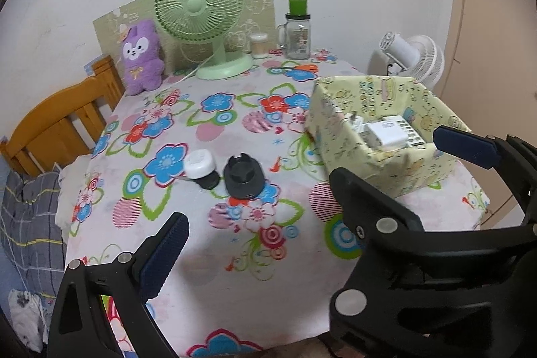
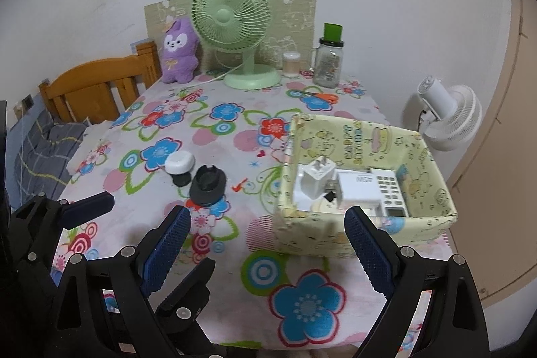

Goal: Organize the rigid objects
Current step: 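Grasp the black cup-shaped holder with the right gripper and lift it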

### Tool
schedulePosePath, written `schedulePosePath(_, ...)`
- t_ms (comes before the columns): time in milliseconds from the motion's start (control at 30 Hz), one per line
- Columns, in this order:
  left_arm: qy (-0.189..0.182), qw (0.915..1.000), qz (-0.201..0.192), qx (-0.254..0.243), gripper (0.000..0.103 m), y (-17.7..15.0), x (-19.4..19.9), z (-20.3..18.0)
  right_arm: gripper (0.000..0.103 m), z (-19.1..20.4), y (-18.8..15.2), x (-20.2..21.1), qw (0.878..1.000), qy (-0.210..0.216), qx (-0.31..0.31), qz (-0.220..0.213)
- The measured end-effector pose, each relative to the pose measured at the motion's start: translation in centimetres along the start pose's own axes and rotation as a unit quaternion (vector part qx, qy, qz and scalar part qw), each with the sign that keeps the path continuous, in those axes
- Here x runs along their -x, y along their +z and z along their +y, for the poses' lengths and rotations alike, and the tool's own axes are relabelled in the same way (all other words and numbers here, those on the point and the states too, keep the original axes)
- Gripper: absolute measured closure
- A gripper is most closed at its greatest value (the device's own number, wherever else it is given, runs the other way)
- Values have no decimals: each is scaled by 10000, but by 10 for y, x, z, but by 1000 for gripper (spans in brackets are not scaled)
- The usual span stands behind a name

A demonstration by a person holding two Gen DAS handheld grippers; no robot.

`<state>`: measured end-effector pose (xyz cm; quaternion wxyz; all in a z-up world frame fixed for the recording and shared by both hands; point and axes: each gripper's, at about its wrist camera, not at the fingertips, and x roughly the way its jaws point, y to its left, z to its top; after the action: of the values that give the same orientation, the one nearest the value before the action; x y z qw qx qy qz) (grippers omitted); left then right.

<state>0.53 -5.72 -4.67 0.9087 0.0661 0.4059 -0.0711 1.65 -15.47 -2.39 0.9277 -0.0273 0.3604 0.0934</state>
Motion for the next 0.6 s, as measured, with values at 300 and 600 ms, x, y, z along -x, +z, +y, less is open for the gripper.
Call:
schedulePosePath(300, 157, 9998, -2, 75, 2, -2, -10, 28, 8, 23, 6, -12, 9998, 158, 122, -55)
schedulePosePath(600, 195, 9997, 71, 152, 2, -1, -27, 50, 8, 39, 11, -37, 9998, 190, 68, 62)
